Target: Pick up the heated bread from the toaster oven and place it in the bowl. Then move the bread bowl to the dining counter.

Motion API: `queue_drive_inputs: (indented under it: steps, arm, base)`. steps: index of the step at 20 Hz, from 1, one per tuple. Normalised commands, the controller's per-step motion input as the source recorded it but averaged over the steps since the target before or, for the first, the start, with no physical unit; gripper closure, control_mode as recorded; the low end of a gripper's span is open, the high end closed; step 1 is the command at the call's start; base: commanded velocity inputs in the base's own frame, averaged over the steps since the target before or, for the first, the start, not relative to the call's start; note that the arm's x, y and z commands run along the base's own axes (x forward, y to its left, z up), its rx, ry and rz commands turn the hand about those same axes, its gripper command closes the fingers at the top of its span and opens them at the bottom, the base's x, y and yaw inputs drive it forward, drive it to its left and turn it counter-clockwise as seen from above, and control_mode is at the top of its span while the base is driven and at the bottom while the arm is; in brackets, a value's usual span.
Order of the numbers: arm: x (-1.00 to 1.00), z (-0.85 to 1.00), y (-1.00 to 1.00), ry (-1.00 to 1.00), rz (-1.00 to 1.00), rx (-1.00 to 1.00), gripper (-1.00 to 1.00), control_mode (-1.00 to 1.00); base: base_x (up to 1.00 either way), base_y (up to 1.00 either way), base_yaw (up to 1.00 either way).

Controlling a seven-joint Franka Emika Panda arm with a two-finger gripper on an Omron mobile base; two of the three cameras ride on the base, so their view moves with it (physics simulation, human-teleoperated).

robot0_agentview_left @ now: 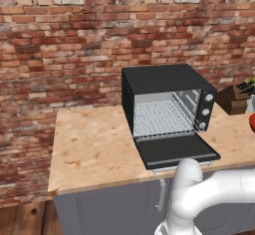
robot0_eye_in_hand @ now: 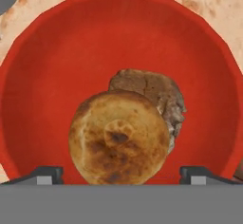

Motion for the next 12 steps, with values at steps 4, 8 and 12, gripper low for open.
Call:
queue_drive_inputs:
  steps: [4,8,12]
  arm:
    - [-0.63,0.00,0.00,0.00,-0.09,0.01,-1.00,-1.00]
    - [-0.64,-0.07,0.00,0.02,-0.15,0.00,-1.00,-1.00]
    - [-0.43,0.00,0.00,0.00,-0.10,0.00,-1.00,-1.00]
  base:
    - [0.00,0.00,0.00]
    - [0.00,0.00,0.00]
    - [0.00,0.00,0.00]
